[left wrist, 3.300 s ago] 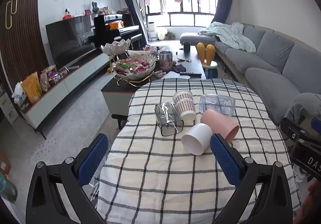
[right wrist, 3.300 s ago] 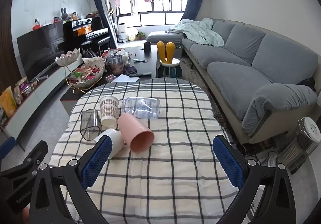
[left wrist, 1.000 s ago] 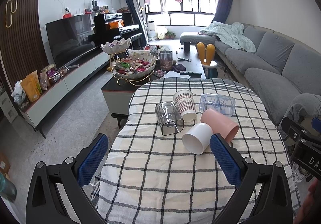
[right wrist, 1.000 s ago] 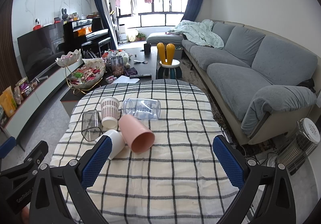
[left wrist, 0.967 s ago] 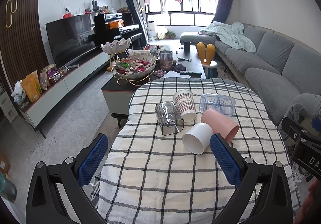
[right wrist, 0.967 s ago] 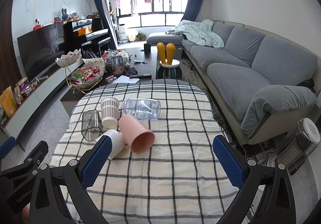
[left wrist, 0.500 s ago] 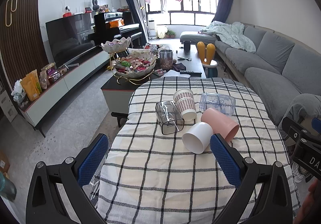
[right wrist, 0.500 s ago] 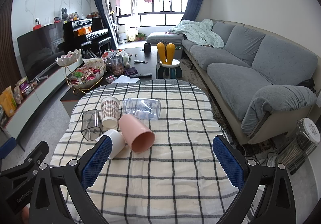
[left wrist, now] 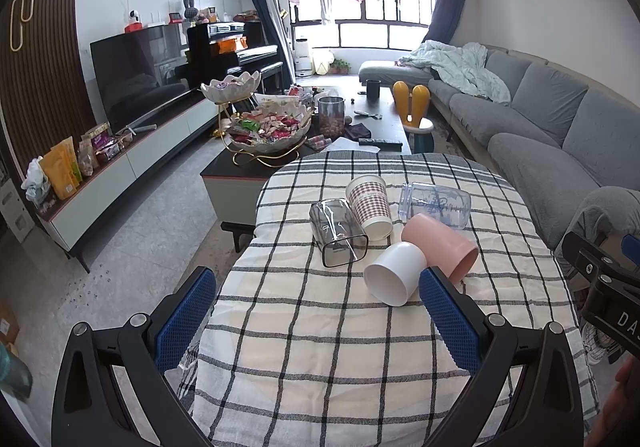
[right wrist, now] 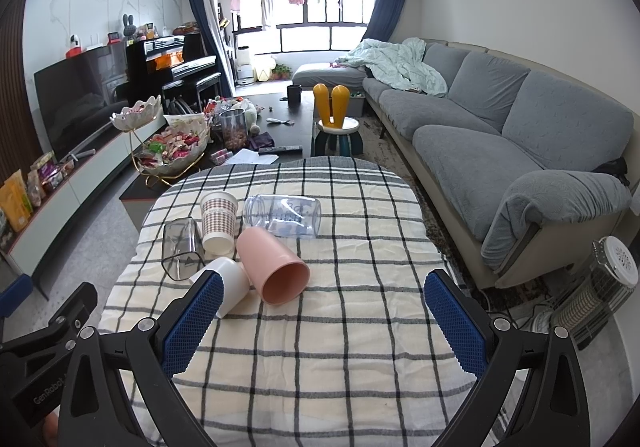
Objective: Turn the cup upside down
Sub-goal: 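Move the right gripper forward around the brown houndstooth paper cup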
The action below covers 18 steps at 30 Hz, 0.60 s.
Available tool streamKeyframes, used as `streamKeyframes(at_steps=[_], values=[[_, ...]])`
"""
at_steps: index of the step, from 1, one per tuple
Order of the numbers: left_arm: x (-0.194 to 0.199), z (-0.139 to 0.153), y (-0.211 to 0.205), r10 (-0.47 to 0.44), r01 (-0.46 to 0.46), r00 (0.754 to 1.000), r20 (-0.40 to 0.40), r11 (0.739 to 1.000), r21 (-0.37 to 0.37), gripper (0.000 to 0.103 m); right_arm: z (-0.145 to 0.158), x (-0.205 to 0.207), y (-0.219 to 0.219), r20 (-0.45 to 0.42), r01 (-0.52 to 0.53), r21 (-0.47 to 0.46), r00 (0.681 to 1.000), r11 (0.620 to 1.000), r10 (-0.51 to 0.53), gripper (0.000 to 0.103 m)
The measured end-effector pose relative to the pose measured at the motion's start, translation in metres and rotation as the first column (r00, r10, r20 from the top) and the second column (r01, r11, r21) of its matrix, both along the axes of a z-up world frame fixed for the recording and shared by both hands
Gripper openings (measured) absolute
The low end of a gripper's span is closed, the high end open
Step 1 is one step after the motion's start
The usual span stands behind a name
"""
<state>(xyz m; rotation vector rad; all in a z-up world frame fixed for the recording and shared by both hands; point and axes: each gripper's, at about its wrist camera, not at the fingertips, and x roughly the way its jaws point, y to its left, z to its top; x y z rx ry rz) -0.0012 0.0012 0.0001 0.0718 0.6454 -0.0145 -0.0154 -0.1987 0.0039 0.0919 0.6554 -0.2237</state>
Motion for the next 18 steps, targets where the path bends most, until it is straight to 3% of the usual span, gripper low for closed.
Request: streamKeyframes(at_steps=[7, 8, 18], values=[[-0.001, 0.0, 0.0, 0.001, -0.001, 1.0, -0.001, 1.0, 0.0, 0.103, 0.006, 0.002, 0.003, -0.01, -0.001, -0.002, 1.0, 1.0, 0.001, 0.101], [-0.001, 0.0, 0.0, 0.001, -0.001, 1.0, 0.0, 1.0, 0.0, 0.103, -0.008, 0.01, 0.002, -0.015, -0.004, -0.001, 1.0, 1.0, 0.004, 0.101], [0.015, -0.008, 0.012, 0.026, -0.026, 0.999, -0.025, 1.0, -0.004, 0.103, -0.02, 0.055, 0.014, -0.082, -0.052, 0.015, 0.995, 0.999, 0.053, 0.101]])
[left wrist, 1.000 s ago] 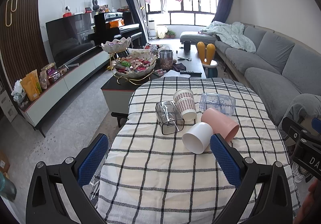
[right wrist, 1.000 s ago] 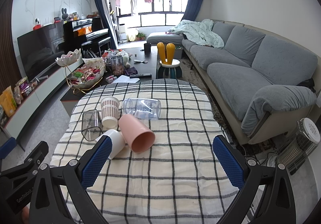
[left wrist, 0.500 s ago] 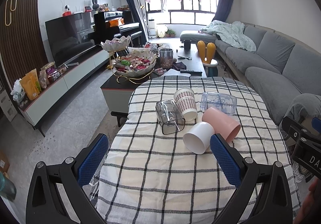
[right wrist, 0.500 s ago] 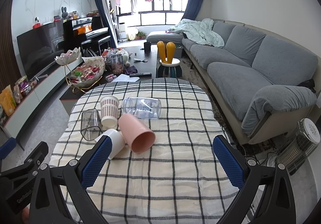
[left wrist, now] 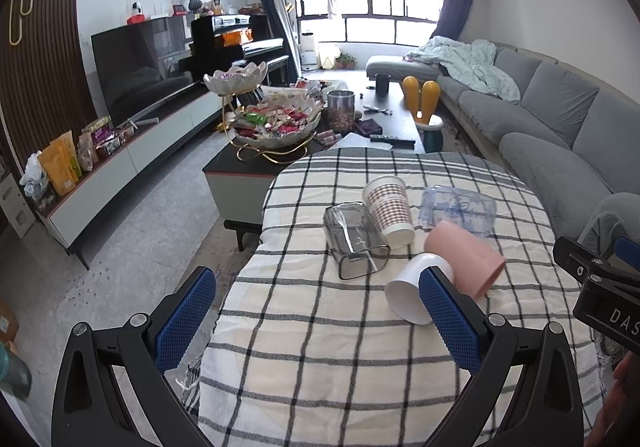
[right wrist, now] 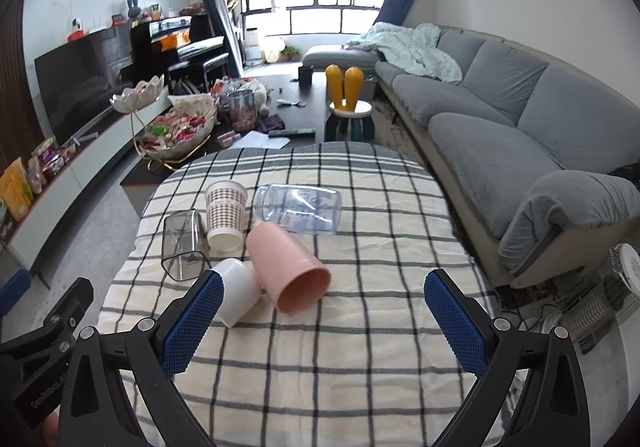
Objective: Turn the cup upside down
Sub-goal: 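Move the right gripper forward around the brown houndstooth paper cup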
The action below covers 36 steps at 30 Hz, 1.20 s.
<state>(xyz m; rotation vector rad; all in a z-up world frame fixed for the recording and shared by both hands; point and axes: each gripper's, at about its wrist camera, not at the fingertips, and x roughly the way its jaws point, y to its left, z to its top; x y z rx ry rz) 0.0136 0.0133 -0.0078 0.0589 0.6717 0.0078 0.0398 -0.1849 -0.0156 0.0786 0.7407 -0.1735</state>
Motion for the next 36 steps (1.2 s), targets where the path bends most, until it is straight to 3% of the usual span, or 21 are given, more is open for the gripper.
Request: streamKeyframes(at_steps=[15, 22, 36], values=[[0.071, -0.016, 0.038, 0.046, -0.046, 0.999, -0.023, 0.999, -0.004, 0.103, -0.025, 0.105, 0.048, -0.103, -0.129, 0.022, 0.986, 0.991, 0.13, 0.1], [0.1, -0.026, 0.048, 0.056, -0.057, 0.998, -0.029, 0.998, -0.007, 0.103, -0.053, 0.157, 0.061, -0.197, -0.156, 0.068, 0.966, 0.985, 0.167, 0.09], [0.151, -0.049, 0.068, 0.084, -0.084, 0.995, -0.051, 0.996, -0.009, 0.103, -0.097, 0.227, 0.085, -0.328, -0.15, 0.071, 0.93, 0.986, 0.165, 0.082]])
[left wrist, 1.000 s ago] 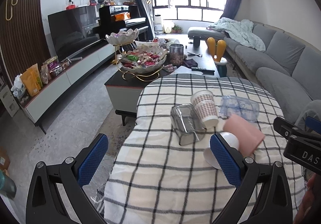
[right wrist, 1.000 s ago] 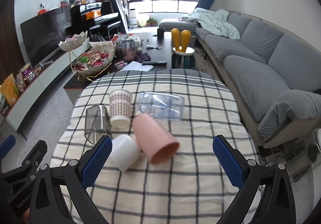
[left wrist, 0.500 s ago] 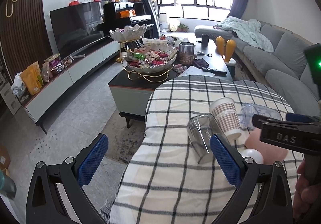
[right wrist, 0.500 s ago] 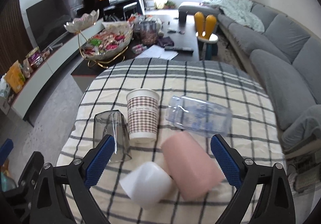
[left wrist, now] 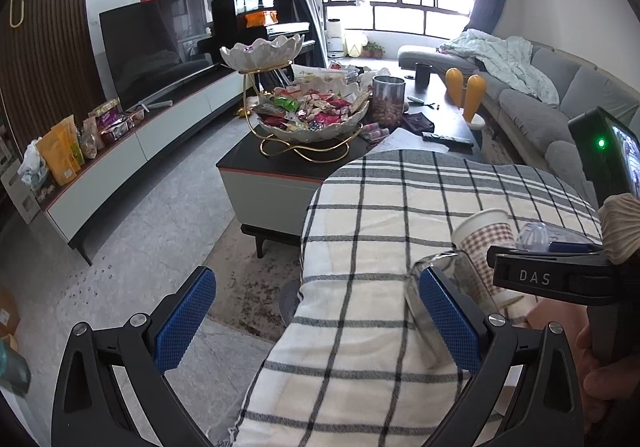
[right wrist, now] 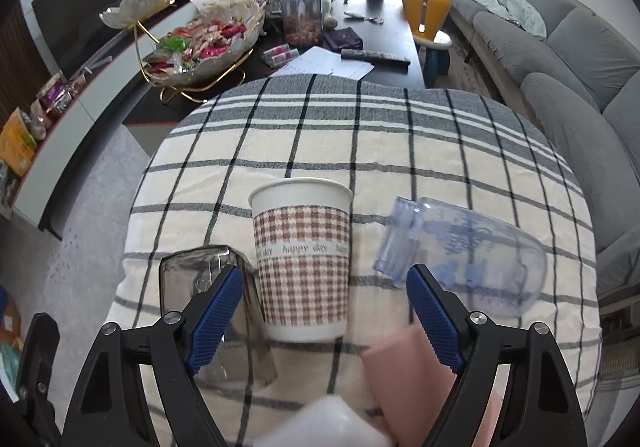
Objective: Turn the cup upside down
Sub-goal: 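Move the right gripper forward around the brown houndstooth paper cup, then close the right gripper on the paper cup and lift it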
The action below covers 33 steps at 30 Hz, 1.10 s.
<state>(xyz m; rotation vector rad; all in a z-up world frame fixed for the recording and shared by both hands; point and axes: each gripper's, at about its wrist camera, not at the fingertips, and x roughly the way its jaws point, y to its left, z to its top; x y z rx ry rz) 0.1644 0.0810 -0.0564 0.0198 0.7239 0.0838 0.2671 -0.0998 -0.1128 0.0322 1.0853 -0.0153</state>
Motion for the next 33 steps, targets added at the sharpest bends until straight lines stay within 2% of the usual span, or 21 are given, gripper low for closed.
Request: streamKeyframes(at_steps=[9, 12, 14, 19, 26, 33], values=[[0.014, -0.014, 0.01, 0.021, -0.021, 0.999, -0.026, 1.0, -0.013, 0.103, -0.023, 0.021, 0.003, -0.066, 0.013, 0.013, 0.998, 1.0, -0.012, 0.075], [0.016, -0.018, 0.012, 0.025, -0.026, 0.999, -0.032, 0.999, -0.024, 0.103, -0.025, 0.022, 0.002, -0.064, 0.017, 0.027, 0.998, 0.999, -0.016, 0.071], [0.017, -0.02, 0.012, 0.024, -0.025, 0.999, -0.036, 0.999, -0.026, 0.103, -0.026, 0.025, 0.004, -0.064, 0.008, 0.031, 0.998, 0.999, -0.006, 0.063], [0.017, -0.019, 0.013, 0.026, -0.027, 0.999, -0.031, 0.999, -0.028, 0.103, -0.024, 0.026, 0.006, -0.053, -0.008, 0.045, 0.999, 0.999, 0.011, 0.061], [0.012, -0.016, 0.012, 0.028, -0.029, 0.999, -0.026, 0.999, -0.036, 0.103, -0.002, 0.019, 0.006, 0.016, -0.012, 0.036, 1.0, 0.999, 0.011, 0.06], [-0.011, 0.007, 0.014, 0.026, -0.026, 1.0, 0.016, 0.999, -0.047, 0.103, 0.035, -0.009, 0.001, 0.064, -0.004, 0.074, 0.998, 0.997, -0.001, 0.06]])
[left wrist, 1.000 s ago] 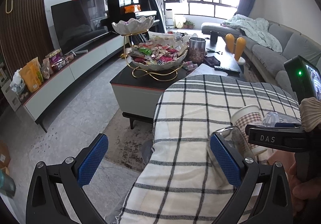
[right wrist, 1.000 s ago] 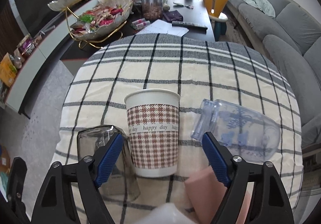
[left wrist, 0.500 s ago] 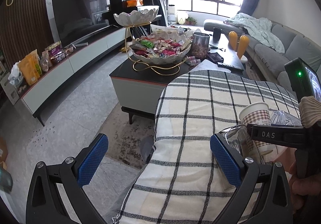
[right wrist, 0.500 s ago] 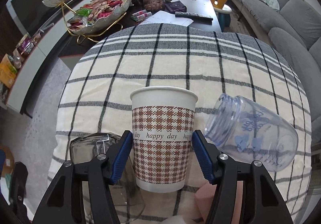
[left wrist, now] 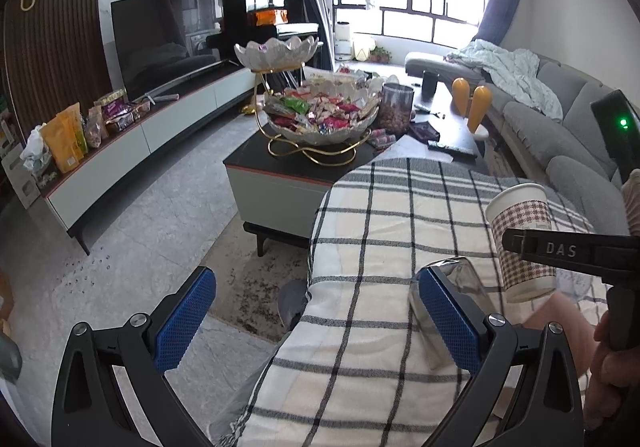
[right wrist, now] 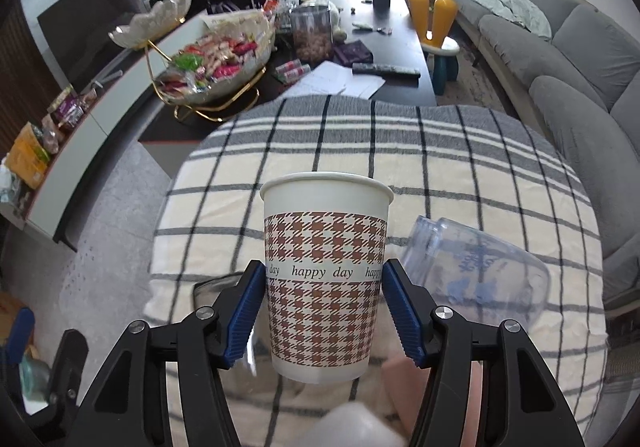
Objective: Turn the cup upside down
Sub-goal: 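Close the right gripper on the paper cup and lift it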
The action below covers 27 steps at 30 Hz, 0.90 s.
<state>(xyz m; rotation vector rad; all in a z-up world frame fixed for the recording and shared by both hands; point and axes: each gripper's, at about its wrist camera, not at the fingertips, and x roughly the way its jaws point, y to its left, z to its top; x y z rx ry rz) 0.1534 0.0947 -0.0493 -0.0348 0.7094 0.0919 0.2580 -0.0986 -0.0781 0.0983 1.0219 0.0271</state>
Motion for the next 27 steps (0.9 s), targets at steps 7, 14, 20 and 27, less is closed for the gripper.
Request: streamKeyframes(at_steps=[7, 14, 20, 27], values=[[-0.049, 0.023, 0.008, -0.006, 0.006, 1.0, 0.03, 1.0, 0.004, 0.103, 0.02, -0.059, 0.0, -0.014, -0.001, 0.065, 1.0, 0.998, 0.002, 0.06], [-0.095, 0.032, 0.018, 0.008, -0.009, 0.999, 0.035, 1.0, 0.025, 0.103, 0.01, -0.116, 0.015, -0.06, -0.024, 0.112, 0.998, 0.993, 0.031, 0.06], [-0.122, 0.03, 0.027, 0.022, -0.023, 0.999, 0.025, 0.999, 0.034, 0.103, -0.02, -0.145, 0.02, -0.144, -0.006, 0.17, 0.989, 0.985, 0.031, 0.06], [-0.137, 0.022, 0.023, 0.013, -0.013, 1.0, 0.024, 0.999, 0.037, 0.103, -0.055, -0.161, 0.024, -0.212, 0.04, 0.202, 0.977, 0.979, 0.004, 0.06]])
